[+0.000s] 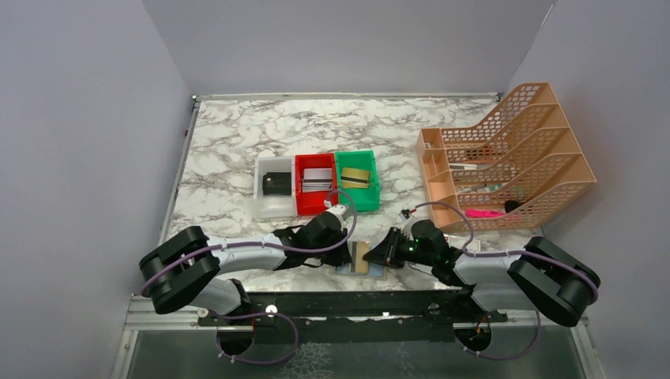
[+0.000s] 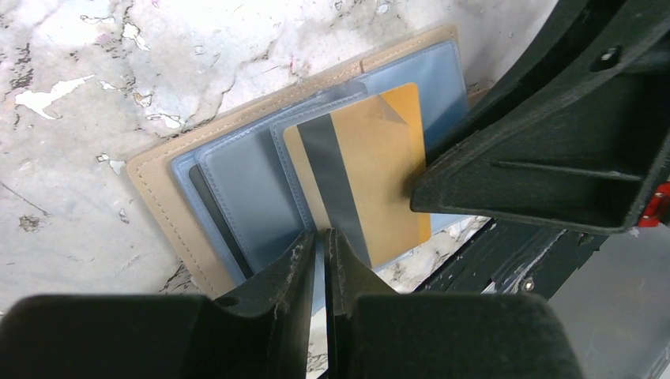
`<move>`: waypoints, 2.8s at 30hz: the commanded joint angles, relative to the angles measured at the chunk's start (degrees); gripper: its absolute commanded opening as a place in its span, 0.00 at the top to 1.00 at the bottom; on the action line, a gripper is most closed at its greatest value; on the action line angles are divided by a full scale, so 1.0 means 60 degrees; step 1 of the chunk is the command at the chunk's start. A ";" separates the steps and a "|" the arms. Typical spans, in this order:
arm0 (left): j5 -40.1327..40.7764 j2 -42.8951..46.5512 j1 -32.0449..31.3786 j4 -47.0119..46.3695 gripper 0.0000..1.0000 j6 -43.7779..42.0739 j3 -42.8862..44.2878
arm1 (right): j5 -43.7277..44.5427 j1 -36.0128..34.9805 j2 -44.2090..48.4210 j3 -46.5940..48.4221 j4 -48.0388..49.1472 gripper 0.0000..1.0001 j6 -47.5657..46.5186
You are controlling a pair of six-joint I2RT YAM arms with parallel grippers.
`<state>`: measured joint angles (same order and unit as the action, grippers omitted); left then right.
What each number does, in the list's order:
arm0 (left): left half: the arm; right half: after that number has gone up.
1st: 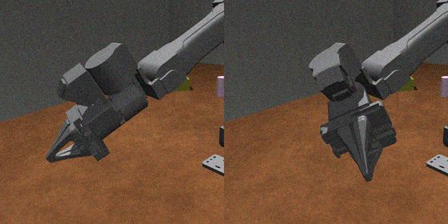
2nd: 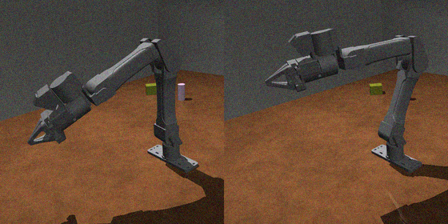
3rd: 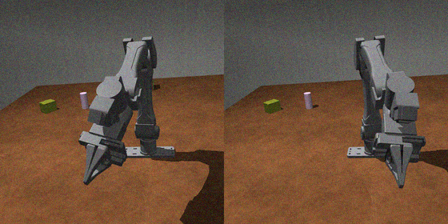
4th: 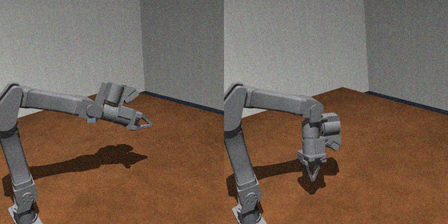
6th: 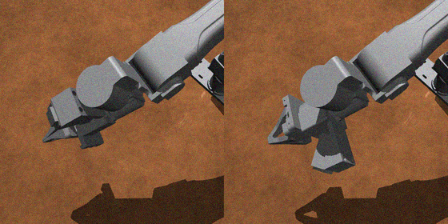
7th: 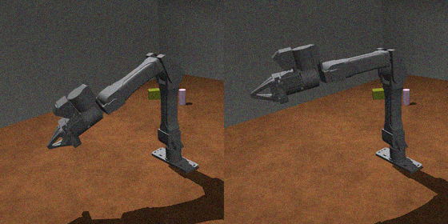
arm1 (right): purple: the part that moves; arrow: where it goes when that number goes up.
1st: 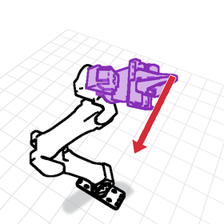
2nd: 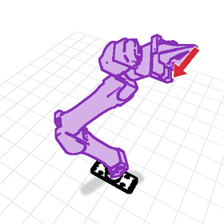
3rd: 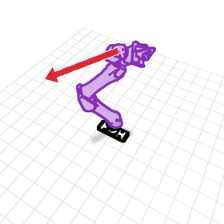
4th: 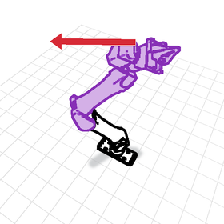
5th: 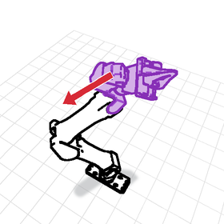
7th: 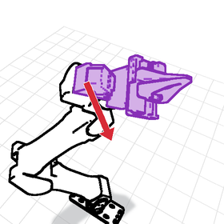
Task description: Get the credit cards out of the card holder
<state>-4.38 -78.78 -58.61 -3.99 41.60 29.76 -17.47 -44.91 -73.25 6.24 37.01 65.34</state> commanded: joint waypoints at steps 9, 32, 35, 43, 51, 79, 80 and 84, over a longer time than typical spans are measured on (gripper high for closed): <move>0.0612 -0.0639 -0.0140 0.1021 0.88 -0.0082 -0.0012 | -0.0078 -0.0014 0.0864 -0.0066 -0.0844 0.91 -0.0445; 0.1065 -0.0185 -0.0162 0.1461 0.89 0.0030 -0.0098 | 0.1458 0.0145 0.2949 0.0900 -0.5191 0.89 -0.1917; 0.1109 -0.0004 -0.0159 0.1518 0.89 0.0074 -0.0125 | 0.1750 0.0145 0.3068 0.1034 -0.5610 0.89 -0.2005; 0.1193 0.1107 -0.0159 0.1390 0.62 -0.0048 0.0390 | 0.1182 0.0148 0.2366 0.0689 -0.4148 0.89 -0.1508; -0.0560 0.0629 -0.0184 -0.0461 0.53 -0.0388 0.0865 | 0.0967 0.0147 0.1375 0.0747 -0.3388 0.90 -0.1409; -0.0014 -0.1137 -0.0617 0.0153 0.84 -0.0020 0.0592 | 0.0215 0.0158 0.1265 -0.0159 -0.0883 0.81 -0.0229; -0.0004 -0.1124 -0.0627 0.0152 0.84 -0.0031 0.0585 | 0.0200 0.0160 0.1235 -0.0161 -0.0868 0.84 -0.0247; 0.0045 -0.1026 -0.0619 0.0159 0.84 -0.0035 0.0550 | 0.0447 0.0160 0.1391 -0.0139 -0.1307 0.94 -0.0351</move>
<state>-5.74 -85.21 -61.65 -5.74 41.47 34.22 -14.66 -44.14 -65.52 6.17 28.05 63.11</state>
